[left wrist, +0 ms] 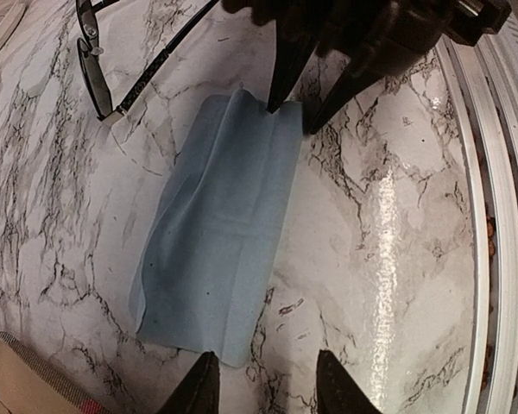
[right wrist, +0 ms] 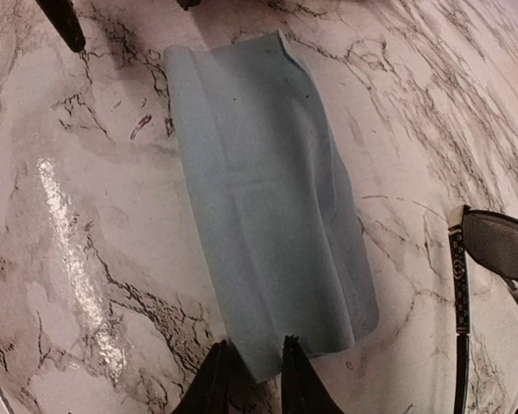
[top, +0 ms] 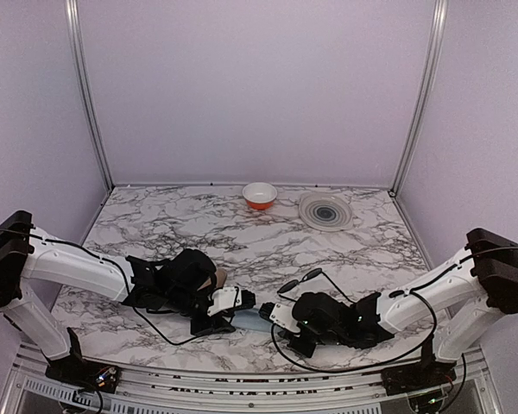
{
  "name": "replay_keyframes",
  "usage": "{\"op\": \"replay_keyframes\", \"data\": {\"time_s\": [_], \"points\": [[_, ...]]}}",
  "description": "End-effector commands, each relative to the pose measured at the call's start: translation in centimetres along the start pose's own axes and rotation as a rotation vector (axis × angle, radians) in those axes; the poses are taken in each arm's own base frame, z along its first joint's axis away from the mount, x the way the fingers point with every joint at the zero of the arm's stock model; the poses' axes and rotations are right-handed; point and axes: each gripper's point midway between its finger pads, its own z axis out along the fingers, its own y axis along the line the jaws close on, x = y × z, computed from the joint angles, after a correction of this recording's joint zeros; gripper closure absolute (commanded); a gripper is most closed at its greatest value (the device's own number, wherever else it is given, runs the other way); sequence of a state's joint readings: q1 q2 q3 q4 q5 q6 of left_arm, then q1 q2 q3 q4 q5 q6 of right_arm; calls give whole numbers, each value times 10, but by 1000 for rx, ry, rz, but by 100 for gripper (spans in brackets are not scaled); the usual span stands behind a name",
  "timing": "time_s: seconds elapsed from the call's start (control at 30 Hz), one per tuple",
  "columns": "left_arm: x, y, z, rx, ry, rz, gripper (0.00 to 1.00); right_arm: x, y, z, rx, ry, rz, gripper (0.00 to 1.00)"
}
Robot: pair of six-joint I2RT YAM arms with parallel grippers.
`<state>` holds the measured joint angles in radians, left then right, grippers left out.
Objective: Organize the sunglasses
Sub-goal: Fold the glasses cleaning cloth at the center of the board, then place the folded cleaning cloth in the sunglasses case.
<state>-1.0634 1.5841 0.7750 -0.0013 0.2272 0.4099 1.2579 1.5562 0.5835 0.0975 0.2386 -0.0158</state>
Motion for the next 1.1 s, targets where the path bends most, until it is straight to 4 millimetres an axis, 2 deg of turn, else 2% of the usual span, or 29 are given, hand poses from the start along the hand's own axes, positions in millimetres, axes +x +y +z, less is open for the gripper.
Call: {"op": "replay_keyframes", "data": {"time_s": [0.0, 0.2, 0.4, 0.67, 1.07], "points": [[-5, -1, 2, 14, -3, 17, 62, -7, -1, 3, -6, -3, 1, 82], [3, -3, 5, 20, 28, 38, 64, -2, 3, 0, -30, 17, 8, 93], [11, -3, 12, 31, 63, 55, 65, -1, 6, -5, -48, 19, 19, 98], [8, -1, 19, 21, 32, 104, 67, 1, 8, -10, -57, 16, 36, 99], [14, 11, 29, -38, 36, 118, 71, 3, 9, -9, -57, 25, 42, 98]]}}
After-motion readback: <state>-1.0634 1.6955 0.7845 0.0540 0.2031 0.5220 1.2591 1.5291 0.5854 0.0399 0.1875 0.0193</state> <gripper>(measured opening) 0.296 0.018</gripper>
